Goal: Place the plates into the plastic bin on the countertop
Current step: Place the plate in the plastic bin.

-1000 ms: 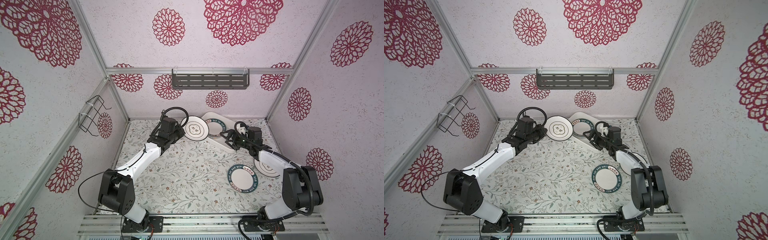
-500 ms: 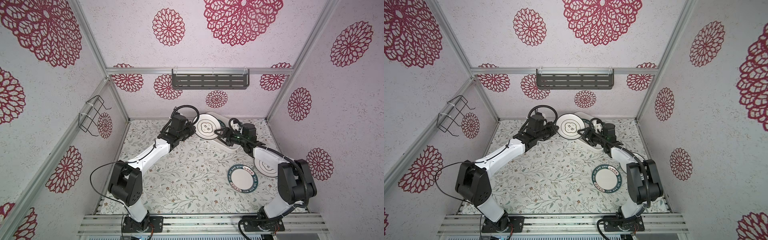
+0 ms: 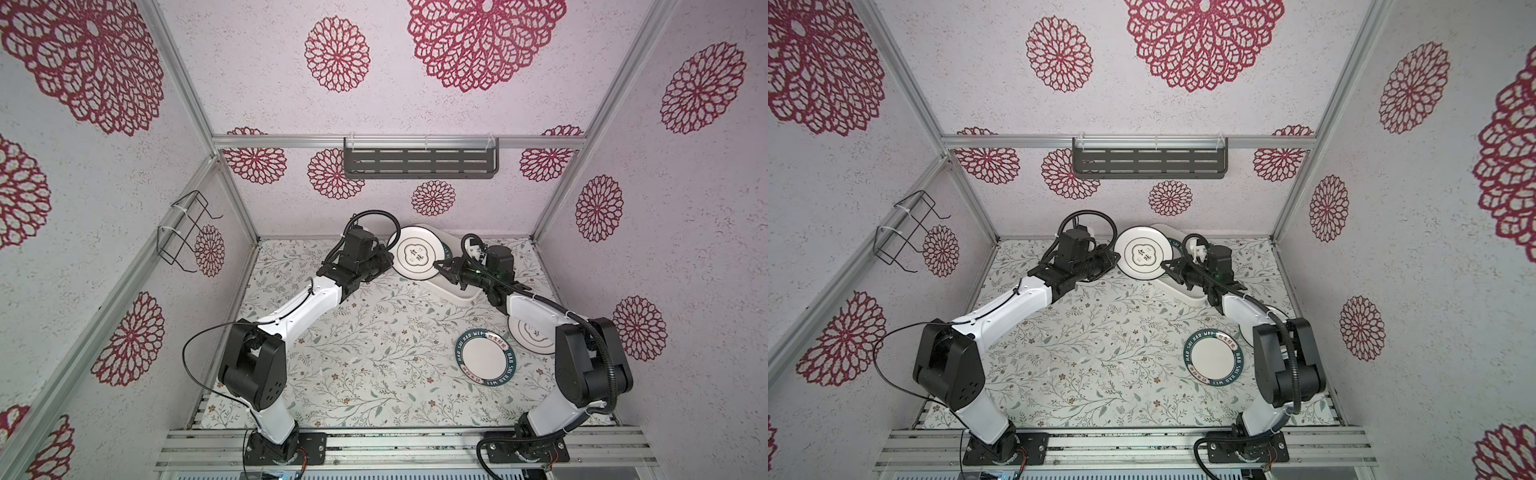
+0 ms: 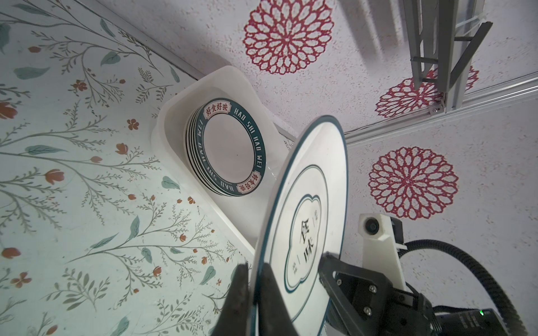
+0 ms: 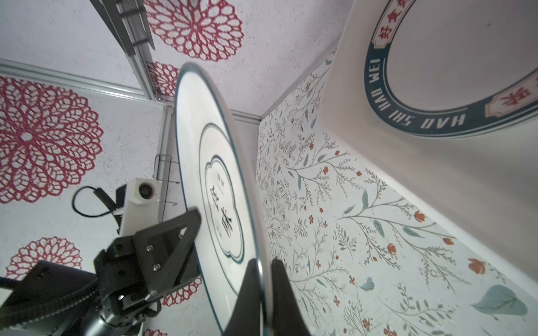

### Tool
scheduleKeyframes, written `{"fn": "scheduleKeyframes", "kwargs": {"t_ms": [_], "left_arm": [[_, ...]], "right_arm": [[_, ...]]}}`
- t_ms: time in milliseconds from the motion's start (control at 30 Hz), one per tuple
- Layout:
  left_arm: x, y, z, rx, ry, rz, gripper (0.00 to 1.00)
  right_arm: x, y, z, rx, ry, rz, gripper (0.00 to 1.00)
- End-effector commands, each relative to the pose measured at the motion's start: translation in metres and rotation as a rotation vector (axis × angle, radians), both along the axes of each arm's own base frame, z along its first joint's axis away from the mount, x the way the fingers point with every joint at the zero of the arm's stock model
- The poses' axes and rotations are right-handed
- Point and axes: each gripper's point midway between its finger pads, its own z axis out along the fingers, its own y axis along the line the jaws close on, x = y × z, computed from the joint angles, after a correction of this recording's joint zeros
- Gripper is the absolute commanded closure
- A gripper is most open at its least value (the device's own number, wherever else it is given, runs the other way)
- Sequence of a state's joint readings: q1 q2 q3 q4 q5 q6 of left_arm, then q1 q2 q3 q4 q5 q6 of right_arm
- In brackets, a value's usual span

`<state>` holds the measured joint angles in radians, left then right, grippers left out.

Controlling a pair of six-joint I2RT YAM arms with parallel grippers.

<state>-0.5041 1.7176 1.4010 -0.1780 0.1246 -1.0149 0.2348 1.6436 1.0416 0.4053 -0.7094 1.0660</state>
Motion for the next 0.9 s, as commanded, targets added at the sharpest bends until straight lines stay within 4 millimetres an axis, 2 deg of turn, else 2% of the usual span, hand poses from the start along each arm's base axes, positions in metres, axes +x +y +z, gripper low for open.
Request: {"fn": "scheduleKeyframes", "kwargs": {"t_ms": [0, 67, 233, 333, 367, 400, 433, 567, 733, 867], "left_arm": [[0.002, -0.008, 0.032, -0.052, -0.089, -0.017, 0.79], [0.0, -0.006, 0.033, -0.042, -0.094, -0.013, 0.65], [-0.006, 0.003, 0.041, -0.001, -0.121, -0.01, 0.43], [-0.013, 0.012, 0.047, 0.036, -0.14, 0.003, 0.24], [-0.016, 0.017, 0.05, 0.048, -0.153, 0.008, 0.17], [-0.02, 0.021, 0.055, 0.065, -0.17, 0.009, 0.03], [-0.023, 0.024, 0.06, 0.082, -0.188, 0.005, 0.01], [-0.037, 0.044, 0.085, 0.224, -0.26, -0.003, 0.03], [-0.051, 0.083, 0.115, 0.396, -0.36, 0.05, 0.03], [-0.059, 0.121, 0.117, 0.424, -0.374, 0.118, 0.03]], "right_arm": [[0.003, -0.002, 0.005, -0.001, -0.024, -0.022, 1.0], [0.004, -0.004, 0.007, -0.001, -0.026, -0.027, 1.0], [0.004, -0.012, 0.008, -0.02, -0.022, -0.057, 1.0], [0.005, -0.019, 0.007, -0.04, -0.019, -0.073, 1.0], [0.005, -0.021, 0.006, -0.048, -0.014, -0.079, 1.0], [0.006, -0.024, 0.005, -0.054, -0.01, -0.085, 1.0], [0.006, -0.026, 0.004, -0.058, -0.008, -0.088, 1.0], [0.006, -0.032, 0.003, -0.074, -0.005, -0.093, 1.0], [0.004, -0.042, 0.0, -0.113, 0.003, -0.104, 1.0], [0.007, -0.056, -0.007, -0.16, 0.028, -0.133, 1.0]]}}
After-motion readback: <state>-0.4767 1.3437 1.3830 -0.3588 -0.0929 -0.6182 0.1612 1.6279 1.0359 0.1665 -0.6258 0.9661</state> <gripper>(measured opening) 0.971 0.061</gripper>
